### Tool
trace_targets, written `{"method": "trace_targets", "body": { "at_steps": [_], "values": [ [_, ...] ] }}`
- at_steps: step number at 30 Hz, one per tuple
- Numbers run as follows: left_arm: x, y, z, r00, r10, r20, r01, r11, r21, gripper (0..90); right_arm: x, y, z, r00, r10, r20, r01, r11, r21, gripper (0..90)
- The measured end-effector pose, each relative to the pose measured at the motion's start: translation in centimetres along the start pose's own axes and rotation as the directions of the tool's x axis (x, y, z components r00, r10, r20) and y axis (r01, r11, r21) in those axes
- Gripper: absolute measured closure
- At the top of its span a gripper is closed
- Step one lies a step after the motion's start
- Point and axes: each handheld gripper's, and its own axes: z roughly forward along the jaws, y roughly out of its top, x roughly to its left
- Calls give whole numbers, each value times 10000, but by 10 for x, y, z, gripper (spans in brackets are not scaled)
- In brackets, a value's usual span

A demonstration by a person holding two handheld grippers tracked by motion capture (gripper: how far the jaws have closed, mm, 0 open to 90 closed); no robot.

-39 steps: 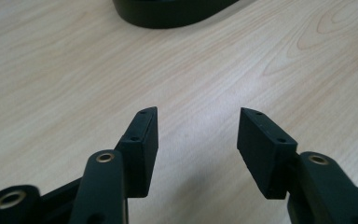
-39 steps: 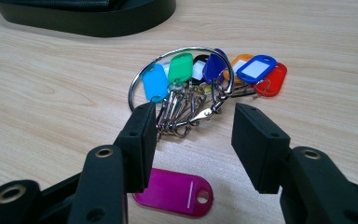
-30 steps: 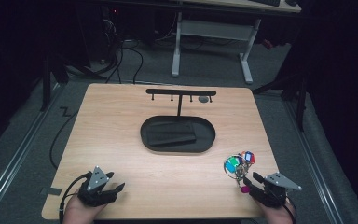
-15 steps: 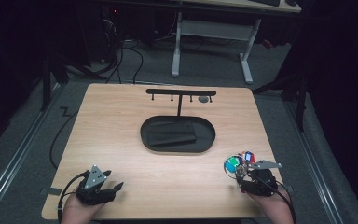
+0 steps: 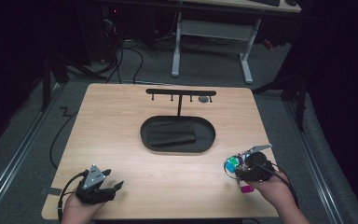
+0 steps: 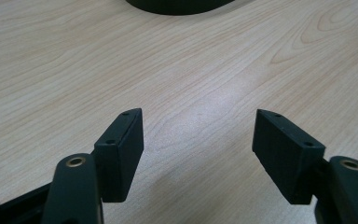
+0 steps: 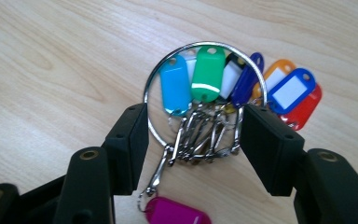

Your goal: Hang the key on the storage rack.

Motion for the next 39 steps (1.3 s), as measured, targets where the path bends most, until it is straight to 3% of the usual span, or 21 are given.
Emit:
{"method": "trace_targets", "body": {
  "at_steps": [4, 8, 11, 16, 19, 21, 27, 30, 35, 39],
  "values": [
    [-1, 0, 1, 10000, -2, 1, 2, 10000, 46, 343, -4, 5, 1, 9999, -138, 90, 136, 9996, 231, 424],
    [-3, -2, -2, 9997, 246, 72, -247, 9996, 106, 343, -8, 10, 3, 9993, -347, -99, 354, 9950, 934, 478],
    [-5, -3, -6, 9992, 325, 223, -328, 9994, 131, 337, -10, 15, 2, 9980, -632, 25, 623, 9890, 1343, 485],
    [-6, -2, -10, 9994, 240, 256, -239, 9997, -51, 340, -20, 20, 0, 9989, -448, 141, 420, 9868, 1565, 515],
    [-7, -4, -8, 9983, 390, 426, -390, 9992, -12, 339, -31, 27, 3, 9991, -409, 119, 383, 9849, 1690, 535],
    [-9, -4, -7, 9975, 526, 467, -529, 9986, 38, 339, -37, 31, 8, 9994, -319, 92, 298, 9840, 1754, 556],
    [-11, -5, -6, 9959, 670, 614, -672, 9977, 26, 340, -49, 43, 32, 9990, -424, -134, 444, 9673, 2498, 593],
    [-11, -7, -5, 9952, 753, 631, -763, 9970, 135, 339, -54, 47, 38, 9992, -317, -256, 372, 9654, 2582, 607],
    [-9, -8, -5, 9954, 761, 581, -772, 9969, 169, 339, -51, 49, 50, 9976, -534, -430, 638, 9524, 2980, 622],
    [-8, -8, -6, 9966, 635, 520, -641, 9979, 114, 336, -50, 51, 53, 9971, -548, -535, 686, 9499, 3049, 711]
  ]
}}
